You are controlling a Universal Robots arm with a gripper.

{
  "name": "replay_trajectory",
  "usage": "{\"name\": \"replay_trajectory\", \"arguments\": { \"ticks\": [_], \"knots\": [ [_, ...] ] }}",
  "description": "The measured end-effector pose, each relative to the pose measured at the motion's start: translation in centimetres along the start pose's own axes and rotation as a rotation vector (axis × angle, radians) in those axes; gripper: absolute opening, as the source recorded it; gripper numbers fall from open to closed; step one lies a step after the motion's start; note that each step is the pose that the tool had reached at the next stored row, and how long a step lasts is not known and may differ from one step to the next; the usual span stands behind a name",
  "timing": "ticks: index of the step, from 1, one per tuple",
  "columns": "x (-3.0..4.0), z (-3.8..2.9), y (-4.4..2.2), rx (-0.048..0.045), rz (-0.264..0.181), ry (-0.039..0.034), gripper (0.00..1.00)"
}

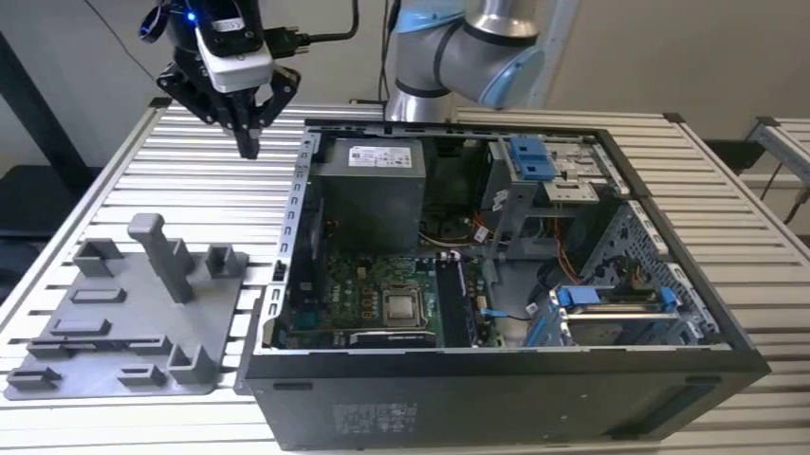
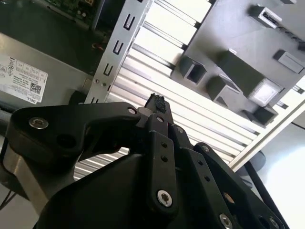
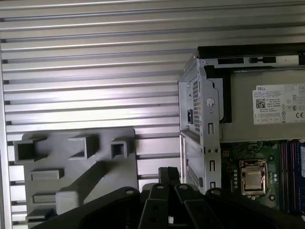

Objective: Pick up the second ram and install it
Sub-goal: 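Reach for the second ram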

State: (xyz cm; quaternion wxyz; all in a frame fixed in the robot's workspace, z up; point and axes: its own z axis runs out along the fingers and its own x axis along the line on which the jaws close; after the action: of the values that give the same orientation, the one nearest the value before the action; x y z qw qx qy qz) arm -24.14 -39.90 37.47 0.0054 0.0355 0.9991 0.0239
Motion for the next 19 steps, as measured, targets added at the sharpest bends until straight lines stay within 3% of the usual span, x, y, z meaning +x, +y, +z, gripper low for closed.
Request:
{"name": "replay_trajectory", "arguments": {
  "ticks": [19],
  "knots": [
    [3.48,-0.03,-0.18,0.0000,-0.002,-0.0001,0.11]
  ]
}}
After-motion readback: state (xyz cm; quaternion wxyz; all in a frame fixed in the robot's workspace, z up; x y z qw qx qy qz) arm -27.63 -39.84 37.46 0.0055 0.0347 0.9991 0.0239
